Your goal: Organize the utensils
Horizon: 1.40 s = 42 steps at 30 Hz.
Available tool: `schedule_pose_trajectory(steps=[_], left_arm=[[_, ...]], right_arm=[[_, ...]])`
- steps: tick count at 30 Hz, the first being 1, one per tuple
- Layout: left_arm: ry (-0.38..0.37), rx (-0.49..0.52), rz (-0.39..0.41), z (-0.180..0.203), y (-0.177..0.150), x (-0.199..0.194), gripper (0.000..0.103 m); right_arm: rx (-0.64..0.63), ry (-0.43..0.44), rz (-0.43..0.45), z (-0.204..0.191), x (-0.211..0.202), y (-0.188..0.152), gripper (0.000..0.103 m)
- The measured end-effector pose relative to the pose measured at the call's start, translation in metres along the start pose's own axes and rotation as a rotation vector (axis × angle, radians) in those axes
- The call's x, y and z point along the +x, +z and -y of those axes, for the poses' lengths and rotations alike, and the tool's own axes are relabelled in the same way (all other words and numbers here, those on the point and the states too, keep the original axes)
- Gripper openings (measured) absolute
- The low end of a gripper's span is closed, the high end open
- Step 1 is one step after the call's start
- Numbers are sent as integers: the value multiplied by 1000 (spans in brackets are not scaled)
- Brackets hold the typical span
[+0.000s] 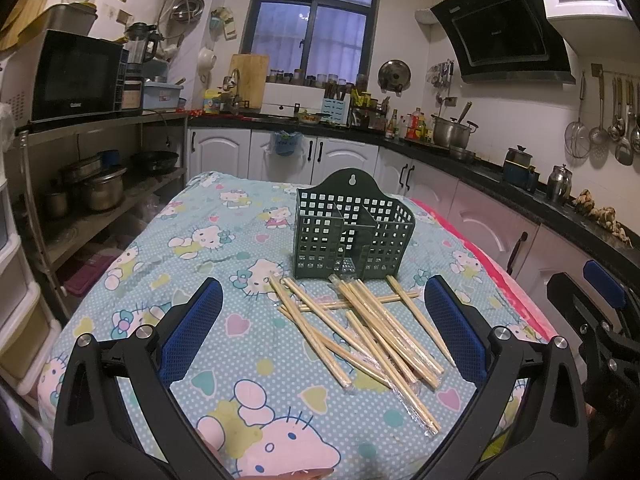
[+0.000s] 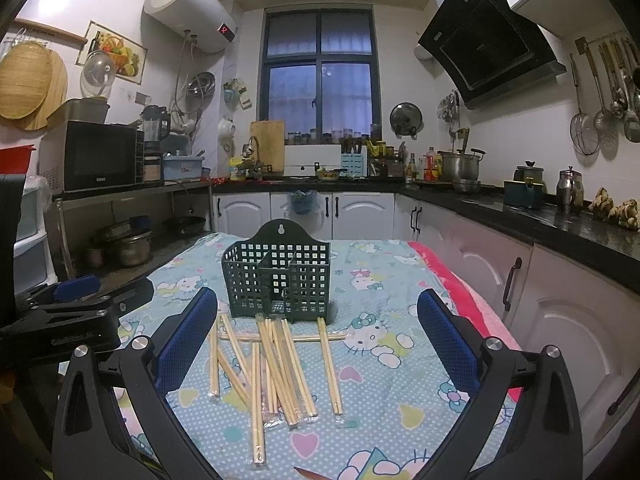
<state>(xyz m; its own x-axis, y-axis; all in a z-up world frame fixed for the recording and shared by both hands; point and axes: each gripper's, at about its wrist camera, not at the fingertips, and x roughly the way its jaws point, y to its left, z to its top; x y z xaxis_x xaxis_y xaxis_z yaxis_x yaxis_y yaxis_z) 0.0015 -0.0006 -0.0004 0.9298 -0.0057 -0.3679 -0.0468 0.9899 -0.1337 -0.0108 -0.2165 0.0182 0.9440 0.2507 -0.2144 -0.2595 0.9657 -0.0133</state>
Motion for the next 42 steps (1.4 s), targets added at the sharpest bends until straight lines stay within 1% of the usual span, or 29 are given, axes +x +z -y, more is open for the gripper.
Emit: schedule_pose_trajectory(steps=[33, 42], left_arm=[[0, -4, 7, -1, 8, -7, 93], [-8, -1, -8, -2, 10, -5, 93]], right_arm=[[10, -7, 1, 4, 0, 0, 97], [12, -4, -9, 4, 2, 1, 97]])
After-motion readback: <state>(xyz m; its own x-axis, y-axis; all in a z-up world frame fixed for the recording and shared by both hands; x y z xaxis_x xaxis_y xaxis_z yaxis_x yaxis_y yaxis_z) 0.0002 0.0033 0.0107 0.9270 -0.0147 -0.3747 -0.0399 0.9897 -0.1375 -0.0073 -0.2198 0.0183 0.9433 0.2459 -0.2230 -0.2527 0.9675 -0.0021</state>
